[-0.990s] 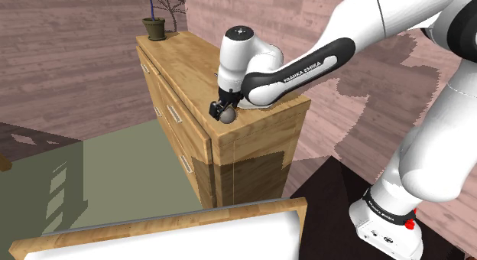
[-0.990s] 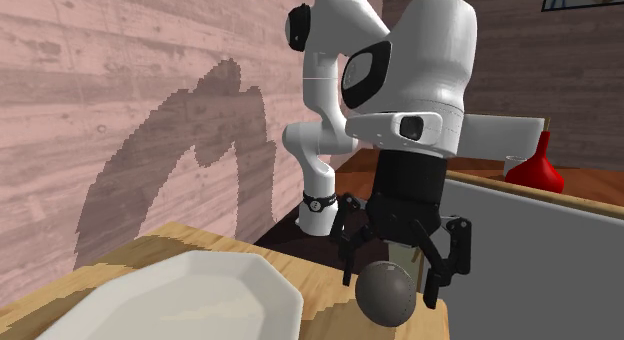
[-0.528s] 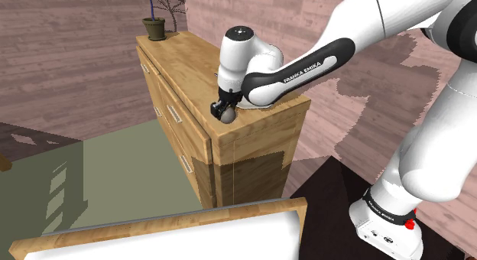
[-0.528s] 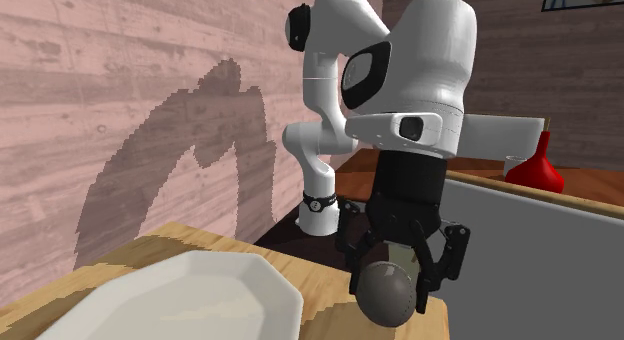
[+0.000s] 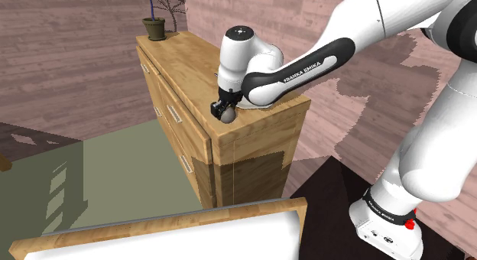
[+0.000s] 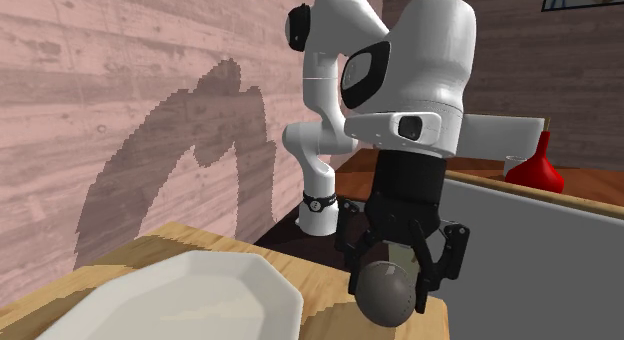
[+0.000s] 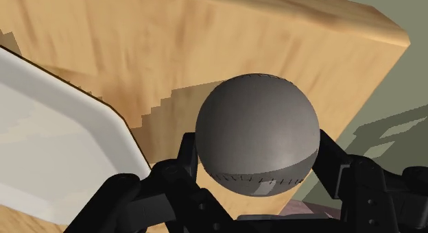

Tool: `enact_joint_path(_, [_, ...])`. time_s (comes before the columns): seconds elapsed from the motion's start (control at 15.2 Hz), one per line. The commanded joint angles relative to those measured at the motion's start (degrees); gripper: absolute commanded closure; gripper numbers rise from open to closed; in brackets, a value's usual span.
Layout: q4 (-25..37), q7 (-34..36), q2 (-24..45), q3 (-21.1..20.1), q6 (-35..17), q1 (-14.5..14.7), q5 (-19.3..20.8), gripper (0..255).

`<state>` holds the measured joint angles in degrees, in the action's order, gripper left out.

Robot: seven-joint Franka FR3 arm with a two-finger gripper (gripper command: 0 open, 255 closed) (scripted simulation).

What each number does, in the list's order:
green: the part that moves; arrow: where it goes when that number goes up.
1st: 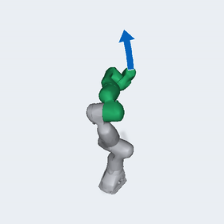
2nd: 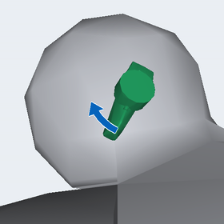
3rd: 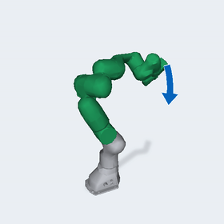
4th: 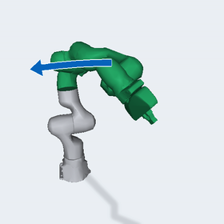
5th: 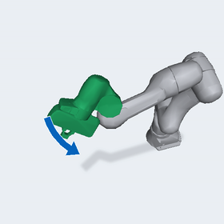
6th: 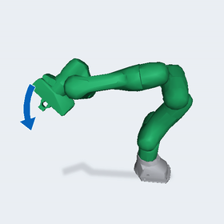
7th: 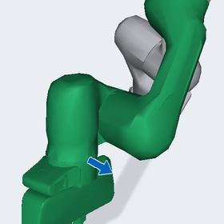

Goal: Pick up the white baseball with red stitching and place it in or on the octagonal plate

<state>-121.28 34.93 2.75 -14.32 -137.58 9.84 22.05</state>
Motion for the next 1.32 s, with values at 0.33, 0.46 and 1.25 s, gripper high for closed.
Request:
enact_joint_path(0.33, [1.81, -1.92, -1.64, -0.24, 3.29, 0.10, -1.89, 255])
enact_joint_path(0.46, [2.67, -2.62, -2.24, -0.28, 4.63, 0.12, -2.53, 255])
enact_joint_path(1.25, [7.05, -6.01, -4.41, -0.04, 10.57, -0.06, -5.02, 255])
